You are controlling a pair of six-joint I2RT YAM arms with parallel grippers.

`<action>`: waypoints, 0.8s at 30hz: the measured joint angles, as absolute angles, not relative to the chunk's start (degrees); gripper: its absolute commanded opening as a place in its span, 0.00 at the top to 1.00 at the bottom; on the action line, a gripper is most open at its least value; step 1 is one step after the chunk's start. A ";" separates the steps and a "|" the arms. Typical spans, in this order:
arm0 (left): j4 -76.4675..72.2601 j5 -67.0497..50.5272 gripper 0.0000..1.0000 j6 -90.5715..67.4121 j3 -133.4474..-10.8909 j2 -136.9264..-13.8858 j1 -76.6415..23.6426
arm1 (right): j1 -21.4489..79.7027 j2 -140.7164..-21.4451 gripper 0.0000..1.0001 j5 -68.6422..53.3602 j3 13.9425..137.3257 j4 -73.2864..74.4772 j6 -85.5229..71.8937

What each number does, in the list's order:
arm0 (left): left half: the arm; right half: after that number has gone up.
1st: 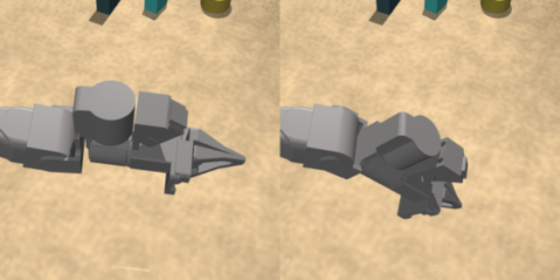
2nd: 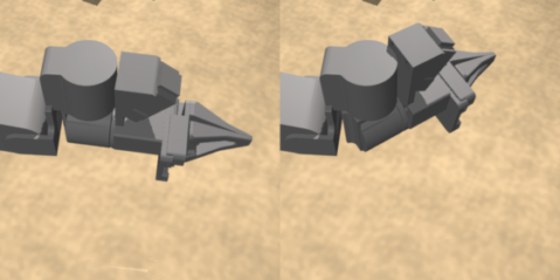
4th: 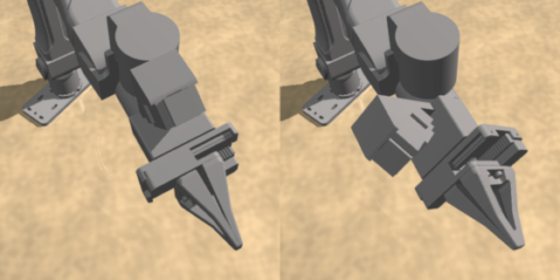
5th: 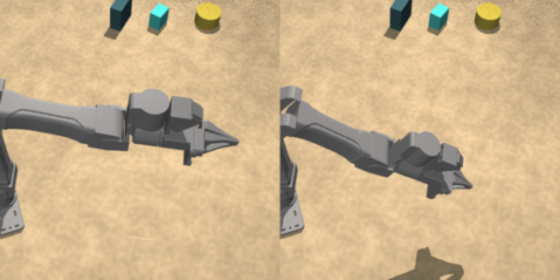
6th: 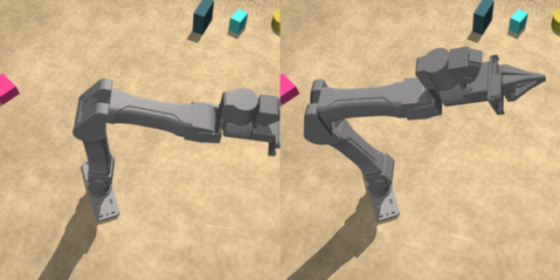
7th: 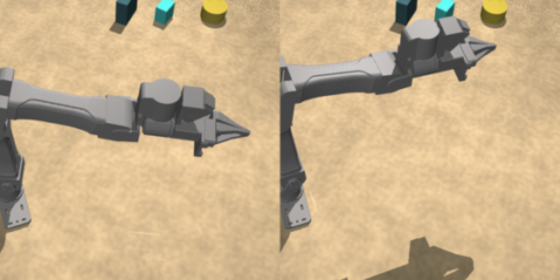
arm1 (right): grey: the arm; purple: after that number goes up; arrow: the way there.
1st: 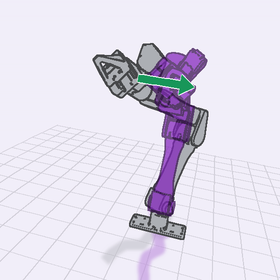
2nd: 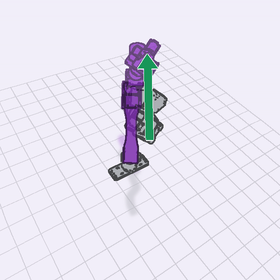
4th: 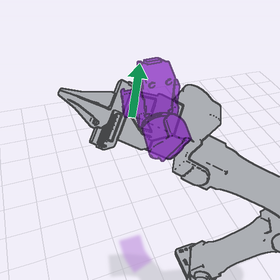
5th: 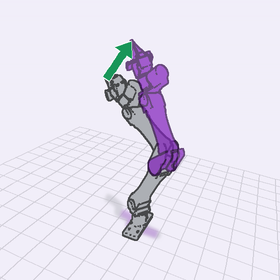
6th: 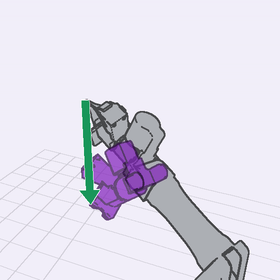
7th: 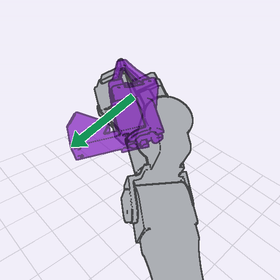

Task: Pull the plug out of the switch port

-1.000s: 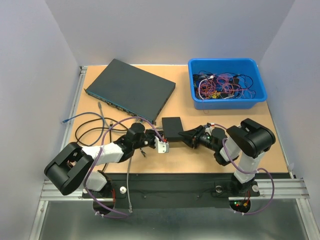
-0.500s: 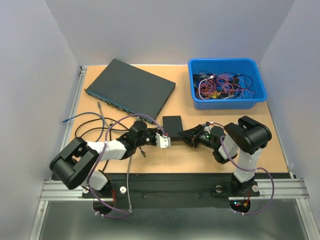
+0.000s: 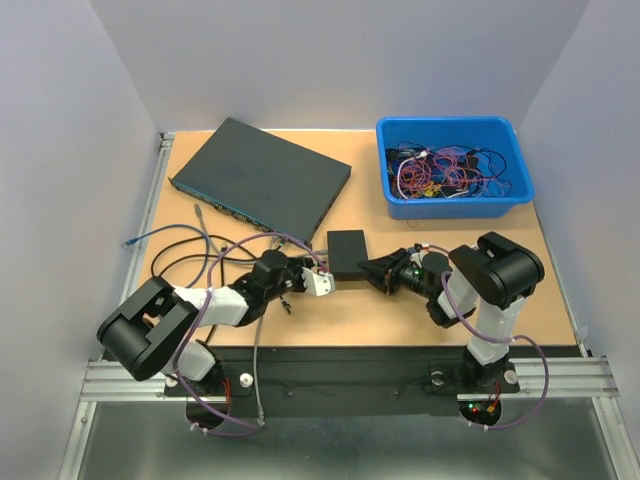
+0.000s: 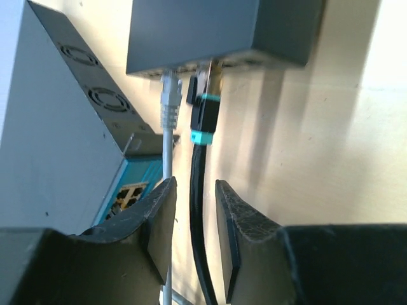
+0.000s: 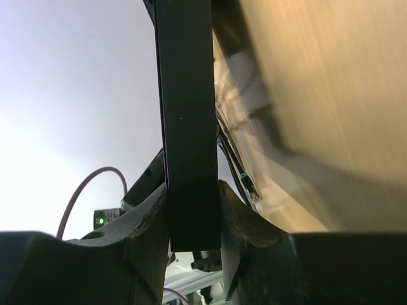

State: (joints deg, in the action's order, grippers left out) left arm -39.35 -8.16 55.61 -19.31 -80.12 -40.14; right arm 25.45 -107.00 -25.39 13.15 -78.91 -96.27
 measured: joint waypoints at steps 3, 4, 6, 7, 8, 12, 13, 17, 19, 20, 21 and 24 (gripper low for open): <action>-39.31 -7.60 0.58 55.46 -19.31 -78.74 -42.13 | 25.61 -106.83 1.00 -25.21 13.26 -78.87 -96.73; -38.63 -7.66 0.58 54.98 -19.53 -77.95 -42.74 | 25.61 -106.83 1.00 -25.26 13.41 -78.83 -96.79; -35.94 -8.12 0.58 52.84 -21.15 -77.41 -43.05 | 25.61 -106.74 1.00 -25.36 13.93 -78.41 -96.86; -34.28 -8.62 0.58 51.59 -22.48 -77.41 -42.83 | 25.61 -106.69 1.00 -25.50 14.24 -78.15 -96.79; -32.18 -9.47 0.58 50.02 -24.36 -77.41 -42.17 | 25.61 -106.65 1.00 -25.56 14.37 -77.91 -96.68; -22.59 -13.69 0.58 45.82 -30.89 -77.41 -39.22 | 25.56 -106.63 0.99 -26.13 14.98 -77.45 -95.90; -20.91 -15.03 0.58 44.86 -32.34 -77.41 -38.37 | 25.56 -106.63 0.99 -26.39 15.25 -77.19 -95.26; -15.09 -22.63 0.59 40.86 -38.22 -77.38 -33.87 | 25.58 -107.22 1.00 -28.18 16.38 -76.49 -92.82; -13.80 -24.45 0.59 39.42 -39.66 -77.25 -32.53 | 25.58 -108.12 1.00 -29.19 16.93 -76.71 -91.53; -13.41 -25.19 0.59 38.79 -40.10 -77.21 -32.27 | 25.58 -108.42 1.00 -29.45 17.08 -76.75 -91.15; -12.99 -25.87 0.59 38.06 -40.53 -77.21 -32.21 | 25.58 -108.55 1.00 -29.82 17.21 -76.73 -90.70; -12.03 -26.50 0.59 35.62 -41.85 -77.95 -32.27 | 25.56 -108.97 1.00 -30.96 17.63 -76.71 -89.01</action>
State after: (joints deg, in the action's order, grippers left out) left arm -12.03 -26.50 35.62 -41.85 -77.95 -32.27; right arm 25.56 -108.97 -30.96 17.63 -76.71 -89.01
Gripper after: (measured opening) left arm 0.415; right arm 0.370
